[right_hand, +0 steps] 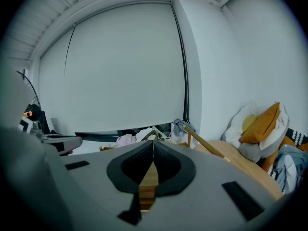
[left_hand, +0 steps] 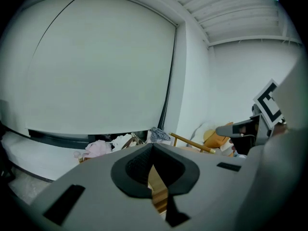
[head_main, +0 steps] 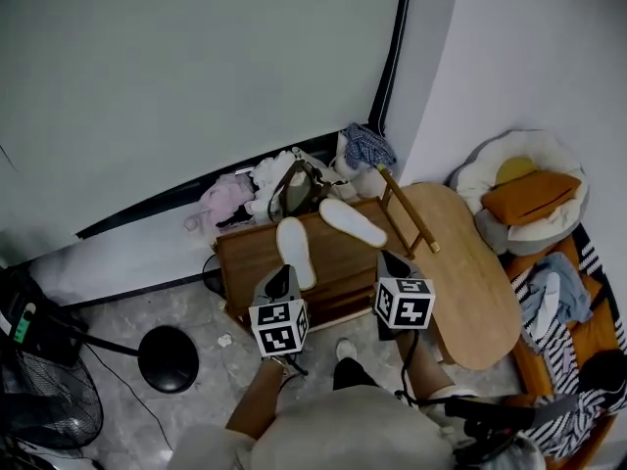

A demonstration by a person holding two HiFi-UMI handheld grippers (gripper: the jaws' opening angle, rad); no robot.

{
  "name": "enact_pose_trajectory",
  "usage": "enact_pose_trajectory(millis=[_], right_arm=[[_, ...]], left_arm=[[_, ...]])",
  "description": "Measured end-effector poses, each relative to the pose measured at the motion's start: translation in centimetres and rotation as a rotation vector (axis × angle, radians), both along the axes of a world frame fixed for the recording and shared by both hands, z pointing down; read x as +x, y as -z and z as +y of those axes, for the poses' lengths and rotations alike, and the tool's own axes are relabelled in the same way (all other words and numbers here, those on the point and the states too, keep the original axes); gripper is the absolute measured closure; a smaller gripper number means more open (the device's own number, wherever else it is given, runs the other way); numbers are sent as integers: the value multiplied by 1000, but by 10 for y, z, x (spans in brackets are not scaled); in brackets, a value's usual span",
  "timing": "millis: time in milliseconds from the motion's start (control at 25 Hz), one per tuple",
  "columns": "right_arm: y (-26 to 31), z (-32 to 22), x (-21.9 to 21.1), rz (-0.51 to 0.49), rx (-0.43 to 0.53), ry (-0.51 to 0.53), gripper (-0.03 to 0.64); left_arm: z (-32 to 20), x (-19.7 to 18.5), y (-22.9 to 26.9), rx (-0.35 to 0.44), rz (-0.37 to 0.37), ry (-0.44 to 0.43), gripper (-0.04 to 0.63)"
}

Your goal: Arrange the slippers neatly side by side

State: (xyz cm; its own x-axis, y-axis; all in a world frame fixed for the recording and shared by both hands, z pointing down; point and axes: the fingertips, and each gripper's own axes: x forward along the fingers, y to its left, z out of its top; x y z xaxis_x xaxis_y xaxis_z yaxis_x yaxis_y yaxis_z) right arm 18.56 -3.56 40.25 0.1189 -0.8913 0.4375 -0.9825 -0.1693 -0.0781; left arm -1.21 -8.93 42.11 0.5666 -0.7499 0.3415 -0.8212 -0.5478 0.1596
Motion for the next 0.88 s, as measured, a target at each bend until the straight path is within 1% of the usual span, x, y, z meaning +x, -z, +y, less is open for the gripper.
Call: enact_pose_trajectory(millis=[280,480,600,760,880], right_arm=[[4,-70,35,-2,-8,94,583],[-3,-117,60,-31,-15,133,583],[-15,-144,67,-45,-42,178,583],[-35,-169,66,-72,-84,245,583],[-51,-181,67,-83,-119,266,583]], left_arm=[[-53,31,5,-11,-3,91,583],[-88,50,8,-13,-19,148,583],[-107,53,3,-30,-36,198,583],[-121,49,-9,-60,-48,271,583],[-124,44,-27,-98,-60,305,583]])
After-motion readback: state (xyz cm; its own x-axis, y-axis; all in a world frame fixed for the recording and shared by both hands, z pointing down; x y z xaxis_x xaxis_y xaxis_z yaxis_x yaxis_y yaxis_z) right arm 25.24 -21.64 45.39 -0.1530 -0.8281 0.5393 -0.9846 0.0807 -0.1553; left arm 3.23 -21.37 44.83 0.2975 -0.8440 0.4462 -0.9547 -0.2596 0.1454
